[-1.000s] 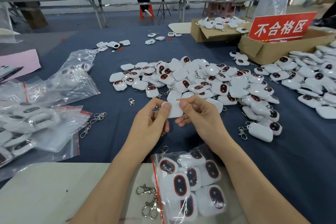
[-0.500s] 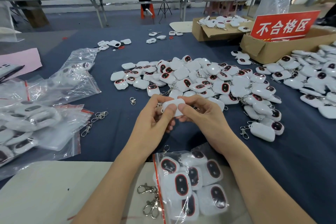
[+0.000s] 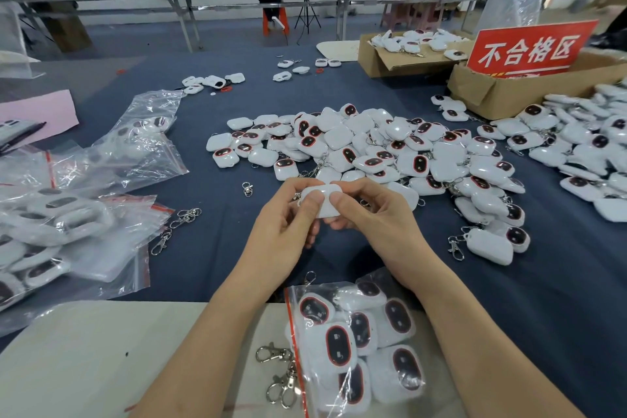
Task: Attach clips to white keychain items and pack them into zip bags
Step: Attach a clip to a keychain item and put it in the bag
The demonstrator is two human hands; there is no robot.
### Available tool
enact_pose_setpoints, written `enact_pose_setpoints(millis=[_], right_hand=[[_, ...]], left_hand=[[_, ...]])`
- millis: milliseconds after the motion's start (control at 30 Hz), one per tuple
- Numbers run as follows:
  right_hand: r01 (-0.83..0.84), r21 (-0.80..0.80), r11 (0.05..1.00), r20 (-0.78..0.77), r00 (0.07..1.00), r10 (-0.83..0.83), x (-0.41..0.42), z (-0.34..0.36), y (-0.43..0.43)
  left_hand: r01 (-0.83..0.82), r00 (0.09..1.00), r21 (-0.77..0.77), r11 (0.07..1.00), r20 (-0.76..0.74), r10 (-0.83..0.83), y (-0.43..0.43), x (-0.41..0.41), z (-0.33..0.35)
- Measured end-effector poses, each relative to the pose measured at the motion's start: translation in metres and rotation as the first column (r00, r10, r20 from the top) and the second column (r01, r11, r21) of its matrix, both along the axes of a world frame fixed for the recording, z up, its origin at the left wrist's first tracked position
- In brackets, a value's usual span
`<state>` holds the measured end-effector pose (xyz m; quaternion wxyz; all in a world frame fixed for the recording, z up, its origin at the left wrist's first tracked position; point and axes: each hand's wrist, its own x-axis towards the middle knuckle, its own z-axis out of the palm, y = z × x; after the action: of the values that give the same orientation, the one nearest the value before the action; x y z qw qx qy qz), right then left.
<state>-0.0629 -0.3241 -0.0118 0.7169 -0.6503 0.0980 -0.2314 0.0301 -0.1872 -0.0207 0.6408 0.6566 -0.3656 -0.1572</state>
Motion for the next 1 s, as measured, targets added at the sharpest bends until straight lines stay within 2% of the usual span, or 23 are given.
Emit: enact_pose_setpoints(millis=[200,267,367,433,600,1000], right_hand=[[-0.179,-0.094,0.979,0.055,0.981,0.184,-0.003,0.003,0.001],[-0.126,-0.096,0.987,0.088,0.987,0.134,-0.002,0.003,0.003],[0.077,-0.109,0.991,0.064,0.995,-0.071,0.002,-0.001,0.002],[0.149,-0.119,0.982,0.054,0.988,-0.143,0.004,-0.003,0.0],[0.118,-0.128,0.985,0.083,0.991,-0.108,0.004,-0.004,0.002],[0.031,-0.078,0.996,0.145,0.989,-0.019,0.003,-0.007,0.002]], left_hand=[[-0.013,0.979,-0.032,0.999,-0.206,0.007,0.0,0.006,0.002],[-0.024,0.988,-0.009,1.0,-0.152,0.022,-0.002,0.002,0.001],[-0.025,0.995,-0.017,1.0,-0.101,0.023,-0.004,-0.004,0.001],[-0.01,0.998,-0.011,1.0,-0.06,0.009,-0.003,-0.005,0.001],[-0.01,0.996,-0.047,0.999,-0.093,0.006,-0.001,-0.003,0.003],[-0.044,0.997,-0.04,0.998,-0.065,0.041,0.0,-0.002,0.002]])
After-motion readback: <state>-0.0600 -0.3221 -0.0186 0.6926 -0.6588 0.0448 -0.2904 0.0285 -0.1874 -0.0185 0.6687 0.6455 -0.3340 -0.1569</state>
